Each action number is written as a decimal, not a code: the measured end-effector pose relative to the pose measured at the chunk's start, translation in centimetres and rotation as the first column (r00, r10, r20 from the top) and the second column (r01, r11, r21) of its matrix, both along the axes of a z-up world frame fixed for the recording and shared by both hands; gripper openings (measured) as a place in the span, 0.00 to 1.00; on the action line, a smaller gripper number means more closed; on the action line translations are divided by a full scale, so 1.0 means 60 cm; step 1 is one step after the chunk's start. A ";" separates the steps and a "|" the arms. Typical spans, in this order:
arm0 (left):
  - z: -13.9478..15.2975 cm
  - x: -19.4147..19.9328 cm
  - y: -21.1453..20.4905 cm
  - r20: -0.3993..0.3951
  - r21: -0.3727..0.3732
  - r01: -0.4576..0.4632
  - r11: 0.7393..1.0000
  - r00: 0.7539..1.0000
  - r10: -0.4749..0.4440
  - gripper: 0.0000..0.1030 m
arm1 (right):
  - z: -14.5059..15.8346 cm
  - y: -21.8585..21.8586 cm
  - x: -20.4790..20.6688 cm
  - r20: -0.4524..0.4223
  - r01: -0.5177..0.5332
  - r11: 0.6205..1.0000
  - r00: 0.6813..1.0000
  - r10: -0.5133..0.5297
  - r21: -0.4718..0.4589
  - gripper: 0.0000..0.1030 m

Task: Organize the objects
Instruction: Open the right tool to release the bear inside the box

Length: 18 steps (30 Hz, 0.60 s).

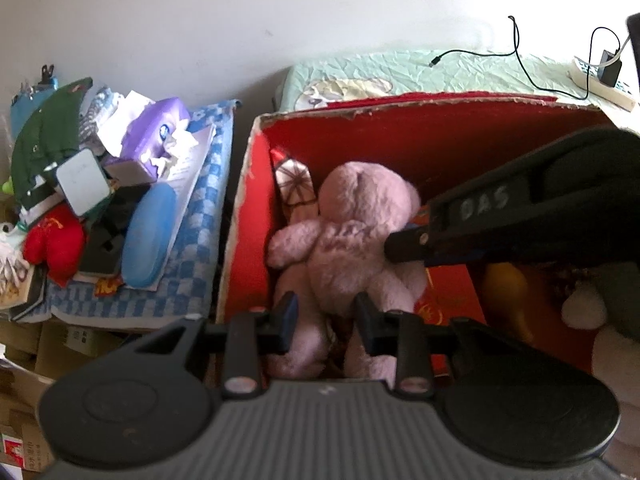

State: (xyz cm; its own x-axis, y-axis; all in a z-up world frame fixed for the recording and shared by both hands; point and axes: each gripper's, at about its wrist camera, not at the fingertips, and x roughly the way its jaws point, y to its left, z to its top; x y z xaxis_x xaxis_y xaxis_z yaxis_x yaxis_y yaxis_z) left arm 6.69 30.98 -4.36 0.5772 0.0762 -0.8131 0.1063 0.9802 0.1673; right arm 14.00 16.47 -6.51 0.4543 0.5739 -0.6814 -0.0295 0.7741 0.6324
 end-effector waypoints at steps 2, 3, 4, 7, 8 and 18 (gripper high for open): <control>0.000 -0.001 -0.001 0.003 0.006 0.000 1.000 1.000 0.000 0.34 | 0.004 0.001 -0.005 0.014 0.003 1.000 1.000 -0.003 -0.018 0.20; 0.000 0.000 -0.001 0.003 0.008 -0.001 1.000 1.000 0.001 0.35 | 0.004 0.000 -0.007 0.015 0.008 1.000 1.000 -0.007 -0.018 0.21; 0.000 -0.001 -0.001 0.003 0.008 -0.004 1.000 1.000 0.004 0.35 | 0.004 -0.003 -0.009 0.011 0.017 1.000 1.000 -0.017 -0.010 0.25; 0.005 -0.007 0.005 0.008 -0.001 -0.013 1.000 1.000 0.013 0.35 | 0.013 -0.015 -0.017 0.019 0.037 0.999 0.999 -0.038 0.033 0.30; 0.007 -0.010 0.007 0.012 0.002 -0.016 1.000 1.000 0.016 0.35 | 0.016 -0.018 -0.022 0.024 0.041 0.998 0.999 -0.042 0.038 0.30; 0.030 -0.035 0.011 0.017 -0.083 -0.002 0.997 1.000 0.004 0.39 | 0.044 -0.025 -0.087 0.147 0.045 0.999 0.988 -0.040 -0.030 0.31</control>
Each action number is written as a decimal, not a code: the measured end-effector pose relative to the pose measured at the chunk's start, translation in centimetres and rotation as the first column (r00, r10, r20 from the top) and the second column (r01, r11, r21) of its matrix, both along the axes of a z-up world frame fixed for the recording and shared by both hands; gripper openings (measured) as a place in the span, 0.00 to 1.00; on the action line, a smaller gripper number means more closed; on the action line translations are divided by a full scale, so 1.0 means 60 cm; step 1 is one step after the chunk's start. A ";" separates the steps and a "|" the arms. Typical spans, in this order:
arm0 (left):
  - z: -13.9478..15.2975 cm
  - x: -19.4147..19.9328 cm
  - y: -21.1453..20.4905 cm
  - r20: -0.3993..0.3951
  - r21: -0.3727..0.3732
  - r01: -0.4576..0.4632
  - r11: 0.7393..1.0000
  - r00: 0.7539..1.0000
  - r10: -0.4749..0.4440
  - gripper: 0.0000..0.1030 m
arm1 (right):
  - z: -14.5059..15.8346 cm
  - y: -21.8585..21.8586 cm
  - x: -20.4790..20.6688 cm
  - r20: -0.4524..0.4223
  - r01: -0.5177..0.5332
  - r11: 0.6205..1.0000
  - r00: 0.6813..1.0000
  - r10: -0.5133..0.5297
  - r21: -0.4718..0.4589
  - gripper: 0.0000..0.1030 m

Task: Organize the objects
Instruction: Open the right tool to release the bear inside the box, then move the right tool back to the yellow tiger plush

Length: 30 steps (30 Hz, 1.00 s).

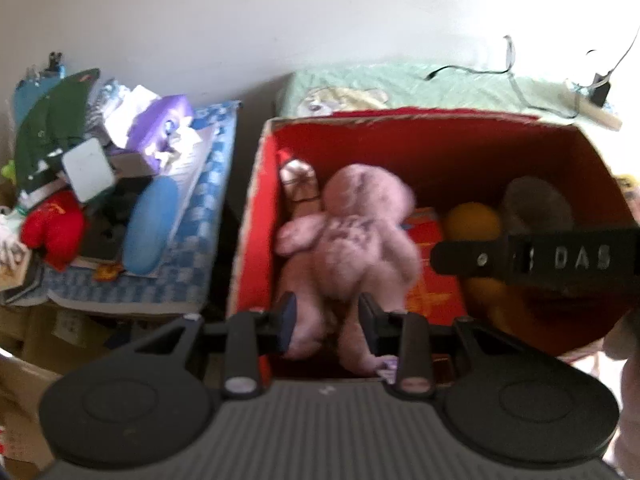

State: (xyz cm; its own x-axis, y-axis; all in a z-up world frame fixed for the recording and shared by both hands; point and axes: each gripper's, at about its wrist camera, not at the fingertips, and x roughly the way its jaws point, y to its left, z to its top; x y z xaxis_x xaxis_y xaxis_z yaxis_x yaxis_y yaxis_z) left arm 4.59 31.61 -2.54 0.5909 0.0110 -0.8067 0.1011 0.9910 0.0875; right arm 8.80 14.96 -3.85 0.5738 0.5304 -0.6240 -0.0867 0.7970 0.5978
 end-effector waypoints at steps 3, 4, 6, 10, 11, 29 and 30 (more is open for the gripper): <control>0.013 -0.011 -0.014 0.027 -0.045 0.034 0.998 0.999 -0.033 0.46 | 0.011 -0.022 -0.024 0.040 0.010 0.999 0.999 -0.012 0.034 0.31; 0.018 -0.015 -0.019 0.037 -0.066 0.048 0.997 0.998 -0.046 0.47 | 0.018 -0.029 -0.032 0.057 0.018 0.999 0.998 -0.021 0.045 0.31; 0.032 -0.021 -0.033 0.068 -0.120 0.090 0.989 0.994 -0.082 0.48 | 0.030 -0.050 -0.052 0.094 0.041 0.997 0.994 -0.047 0.069 0.31; 0.051 -0.034 -0.081 0.122 -0.184 0.182 0.966 0.979 -0.161 0.53 | 0.046 -0.112 -0.098 0.158 0.116 0.986 0.978 -0.133 0.116 0.31; 0.056 -0.036 -0.097 0.131 -0.193 0.210 0.958 0.974 -0.187 0.53 | 0.048 -0.132 -0.109 0.165 0.139 0.982 0.973 -0.160 0.129 0.31; -0.007 -0.058 -0.439 0.011 -0.299 0.431 0.852 0.894 -0.448 0.68 | -0.032 -0.481 -0.255 0.031 0.466 0.869 0.878 -0.478 0.167 0.32; -0.014 -0.058 -0.450 -0.003 -0.296 0.418 0.859 0.899 -0.438 0.69 | -0.037 -0.488 -0.253 0.022 0.465 0.870 0.880 -0.474 0.163 0.33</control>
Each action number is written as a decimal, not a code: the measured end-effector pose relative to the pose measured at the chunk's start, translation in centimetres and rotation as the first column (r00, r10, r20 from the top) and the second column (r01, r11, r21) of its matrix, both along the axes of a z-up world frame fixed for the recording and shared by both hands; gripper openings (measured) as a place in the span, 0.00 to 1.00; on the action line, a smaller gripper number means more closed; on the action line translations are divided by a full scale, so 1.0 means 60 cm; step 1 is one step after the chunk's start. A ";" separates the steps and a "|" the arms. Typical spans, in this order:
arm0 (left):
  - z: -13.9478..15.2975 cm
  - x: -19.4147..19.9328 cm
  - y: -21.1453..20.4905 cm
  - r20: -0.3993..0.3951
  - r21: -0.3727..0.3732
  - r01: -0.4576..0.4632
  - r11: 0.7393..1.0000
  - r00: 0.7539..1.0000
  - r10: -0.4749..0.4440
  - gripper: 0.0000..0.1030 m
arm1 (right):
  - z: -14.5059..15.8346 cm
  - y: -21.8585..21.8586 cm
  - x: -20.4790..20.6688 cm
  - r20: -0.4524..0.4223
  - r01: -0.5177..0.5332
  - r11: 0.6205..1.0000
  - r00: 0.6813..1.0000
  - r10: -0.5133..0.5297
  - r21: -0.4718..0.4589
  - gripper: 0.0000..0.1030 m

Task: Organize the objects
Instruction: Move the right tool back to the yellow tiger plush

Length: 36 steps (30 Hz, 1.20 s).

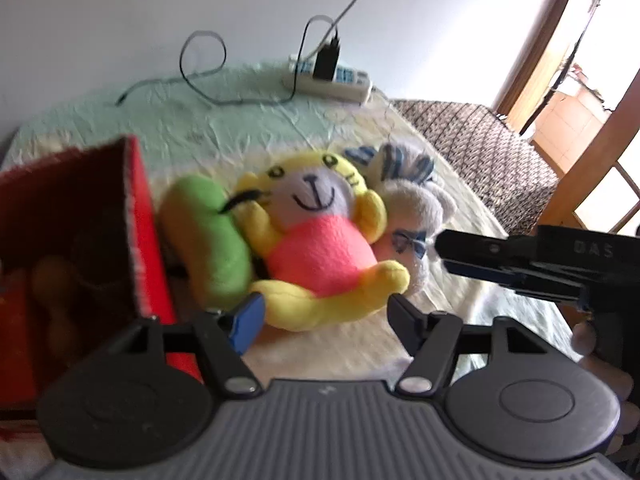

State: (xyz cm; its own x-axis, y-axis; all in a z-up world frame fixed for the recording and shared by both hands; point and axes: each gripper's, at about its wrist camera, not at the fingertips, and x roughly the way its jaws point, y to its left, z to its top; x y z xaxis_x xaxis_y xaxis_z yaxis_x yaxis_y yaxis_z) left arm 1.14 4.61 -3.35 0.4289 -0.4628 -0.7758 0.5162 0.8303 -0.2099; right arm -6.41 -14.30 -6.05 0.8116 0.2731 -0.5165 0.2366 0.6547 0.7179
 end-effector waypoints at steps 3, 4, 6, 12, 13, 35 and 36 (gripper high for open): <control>-0.017 0.013 -0.025 -0.035 0.024 -0.037 0.999 0.999 0.038 0.71 | -0.018 -0.022 0.003 -0.029 -0.024 1.000 0.999 0.025 0.008 0.35; -0.021 0.015 -0.031 -0.045 0.030 -0.051 0.998 0.998 0.053 0.73 | -0.023 -0.029 0.009 -0.037 -0.036 0.999 0.999 0.037 0.010 0.35; -0.028 0.021 -0.042 -0.055 0.052 -0.090 0.995 0.994 0.093 0.76 | -0.032 -0.039 0.020 -0.052 -0.063 0.998 0.997 0.064 0.017 0.35; -0.035 0.030 -0.078 -0.027 0.104 -0.156 0.982 0.987 0.159 0.86 | -0.059 -0.069 0.049 -0.086 -0.123 0.989 0.988 0.130 0.077 0.36; -0.035 0.030 -0.083 -0.024 0.107 -0.163 0.981 0.986 0.166 0.87 | -0.060 -0.074 0.052 -0.087 -0.130 0.988 0.987 0.137 0.084 0.36; -0.067 0.065 -0.109 -0.070 0.139 -0.212 0.967 0.972 0.223 1.00 | -0.112 -0.053 0.150 -0.143 -0.310 0.936 0.931 0.335 0.168 0.51; -0.071 0.066 -0.108 -0.074 0.136 -0.209 0.969 0.973 0.220 1.00 | -0.117 -0.050 0.154 -0.149 -0.315 0.933 0.928 0.341 0.176 0.51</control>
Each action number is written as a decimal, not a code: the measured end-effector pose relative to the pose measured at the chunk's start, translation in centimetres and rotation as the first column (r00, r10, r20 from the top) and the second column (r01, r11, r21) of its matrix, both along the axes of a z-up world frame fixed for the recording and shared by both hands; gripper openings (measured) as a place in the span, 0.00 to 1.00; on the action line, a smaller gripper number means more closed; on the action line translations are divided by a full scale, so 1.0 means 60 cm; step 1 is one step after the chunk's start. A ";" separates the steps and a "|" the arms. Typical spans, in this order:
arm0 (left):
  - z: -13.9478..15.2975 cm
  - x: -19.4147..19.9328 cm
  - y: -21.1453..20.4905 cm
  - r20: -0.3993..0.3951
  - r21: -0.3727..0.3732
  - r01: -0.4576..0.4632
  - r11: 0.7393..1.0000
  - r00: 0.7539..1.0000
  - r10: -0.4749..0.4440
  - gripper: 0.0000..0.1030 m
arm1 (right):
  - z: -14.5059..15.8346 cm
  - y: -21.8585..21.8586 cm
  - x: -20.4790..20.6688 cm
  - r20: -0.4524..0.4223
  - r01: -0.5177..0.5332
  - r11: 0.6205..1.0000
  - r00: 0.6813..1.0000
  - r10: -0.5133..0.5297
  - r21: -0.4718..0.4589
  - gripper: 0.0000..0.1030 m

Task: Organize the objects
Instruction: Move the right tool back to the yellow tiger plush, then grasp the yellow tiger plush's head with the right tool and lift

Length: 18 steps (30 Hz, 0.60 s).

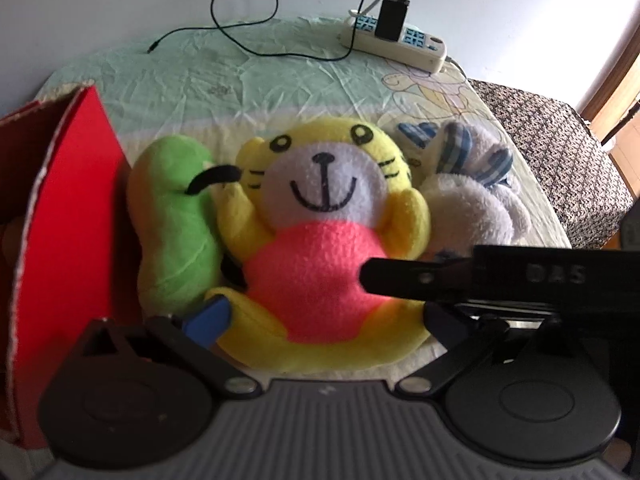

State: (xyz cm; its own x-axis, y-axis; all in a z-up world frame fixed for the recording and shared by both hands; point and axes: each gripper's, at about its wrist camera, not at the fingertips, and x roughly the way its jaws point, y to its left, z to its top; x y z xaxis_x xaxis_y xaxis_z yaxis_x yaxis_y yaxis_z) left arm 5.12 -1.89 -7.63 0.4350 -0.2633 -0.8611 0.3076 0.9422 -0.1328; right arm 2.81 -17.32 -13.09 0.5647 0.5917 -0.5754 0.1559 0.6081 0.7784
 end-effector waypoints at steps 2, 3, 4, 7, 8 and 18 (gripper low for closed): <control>-0.005 0.004 0.002 -0.007 -0.008 -0.005 1.000 1.000 0.005 1.00 | -0.005 0.006 0.003 -0.001 -0.010 1.000 1.000 0.010 -0.003 0.51; -0.006 0.006 0.004 -0.010 -0.015 -0.007 1.000 1.000 0.007 1.00 | -0.004 0.008 0.004 0.005 -0.016 1.000 1.000 0.016 -0.011 0.51; -0.006 0.009 0.005 -0.013 -0.021 -0.007 1.000 1.000 0.006 1.00 | -0.005 0.008 0.004 0.007 -0.017 1.000 1.000 0.017 -0.010 0.51; -0.008 0.013 0.006 -0.021 -0.032 0.000 0.999 1.000 -0.001 1.00 | -0.007 0.006 0.003 0.006 -0.027 1.000 1.000 0.027 0.002 0.46; -0.009 0.013 0.003 -0.021 -0.028 0.005 1.000 1.000 -0.005 1.00 | -0.006 0.006 0.001 0.012 -0.037 0.999 0.999 0.037 0.004 0.43; 0.009 -0.023 0.000 -0.013 -0.058 0.094 0.994 0.995 -0.095 0.90 | 0.024 0.017 -0.029 0.041 -0.115 0.993 0.992 0.116 -0.040 0.24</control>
